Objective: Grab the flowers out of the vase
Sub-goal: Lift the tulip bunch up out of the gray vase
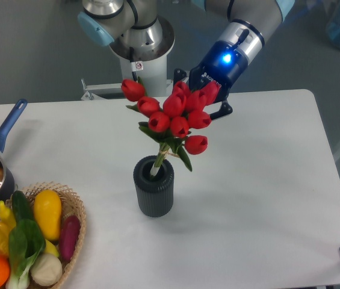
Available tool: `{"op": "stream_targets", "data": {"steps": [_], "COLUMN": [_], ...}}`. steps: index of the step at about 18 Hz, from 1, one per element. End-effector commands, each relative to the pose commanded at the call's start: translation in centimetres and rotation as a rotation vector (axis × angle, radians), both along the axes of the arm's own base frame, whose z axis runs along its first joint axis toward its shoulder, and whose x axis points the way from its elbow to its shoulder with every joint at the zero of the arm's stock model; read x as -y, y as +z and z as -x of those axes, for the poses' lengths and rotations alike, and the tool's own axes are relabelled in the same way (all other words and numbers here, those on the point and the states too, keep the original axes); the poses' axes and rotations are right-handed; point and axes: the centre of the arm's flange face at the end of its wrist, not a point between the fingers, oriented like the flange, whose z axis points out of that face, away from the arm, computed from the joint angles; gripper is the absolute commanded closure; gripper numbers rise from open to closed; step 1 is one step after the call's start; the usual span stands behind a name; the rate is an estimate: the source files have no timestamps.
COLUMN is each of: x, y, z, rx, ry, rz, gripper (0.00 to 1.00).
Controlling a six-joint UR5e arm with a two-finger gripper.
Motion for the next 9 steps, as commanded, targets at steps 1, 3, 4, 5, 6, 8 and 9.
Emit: {"op": "stream_targets", "data": {"steps": [1,3,4,5,6,8,9], "x": [0.1,0.3,0.5,0.7,1.0,1.8,2.2], "y": [0.2,0.5,0.7,0.9,1.1,1.7,1.8], "z": [0.0,-0.1,0.0,0.0,0.0,0.4,0.8], "rx": [0.013,0.015,0.011,0.011,0.017,0.039,0.044], "ry": [0.006,0.013,0.017,0.020,0.030,0.052,0.059], "rz": [0.003,0.000,-0.003,-0.004,-0.003,-0.023,-0.039], "gripper": [0.75,0.75,0.75,0.75,0.75,0.75,0.75]}}
